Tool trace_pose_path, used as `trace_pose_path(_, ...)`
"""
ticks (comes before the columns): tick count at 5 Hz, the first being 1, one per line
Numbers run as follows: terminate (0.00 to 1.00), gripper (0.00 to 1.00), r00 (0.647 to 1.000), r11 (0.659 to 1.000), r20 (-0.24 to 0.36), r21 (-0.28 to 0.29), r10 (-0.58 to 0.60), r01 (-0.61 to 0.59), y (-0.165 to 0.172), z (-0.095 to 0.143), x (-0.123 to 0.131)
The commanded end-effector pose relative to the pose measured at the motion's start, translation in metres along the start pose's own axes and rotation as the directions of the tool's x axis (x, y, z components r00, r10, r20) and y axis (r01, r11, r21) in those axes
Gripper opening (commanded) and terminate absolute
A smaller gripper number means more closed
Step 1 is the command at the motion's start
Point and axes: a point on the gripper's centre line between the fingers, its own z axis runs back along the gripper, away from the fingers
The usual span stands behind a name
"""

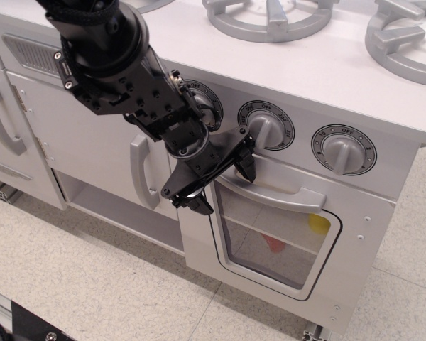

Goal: Open oven

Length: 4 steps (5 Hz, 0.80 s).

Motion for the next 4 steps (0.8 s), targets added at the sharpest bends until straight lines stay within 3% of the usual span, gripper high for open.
trace_pose_path(1, 0.00, 1.00, 1.000, 0.996, -0.005, 0.088, 0.010, -0.010, 0.011, -0.006, -0.009)
trace_pose_path(2, 0.00, 1.00, 0.999, 0.992, -0.033, 0.124, 0.017, -0.012, 0.025, -0.007, -0.012)
trace_pose_path(4, 0.00, 1.00, 0.993, 0.992, -0.116, 0.118, -0.028, 0.042, 0.039, 0.014, -0.031)
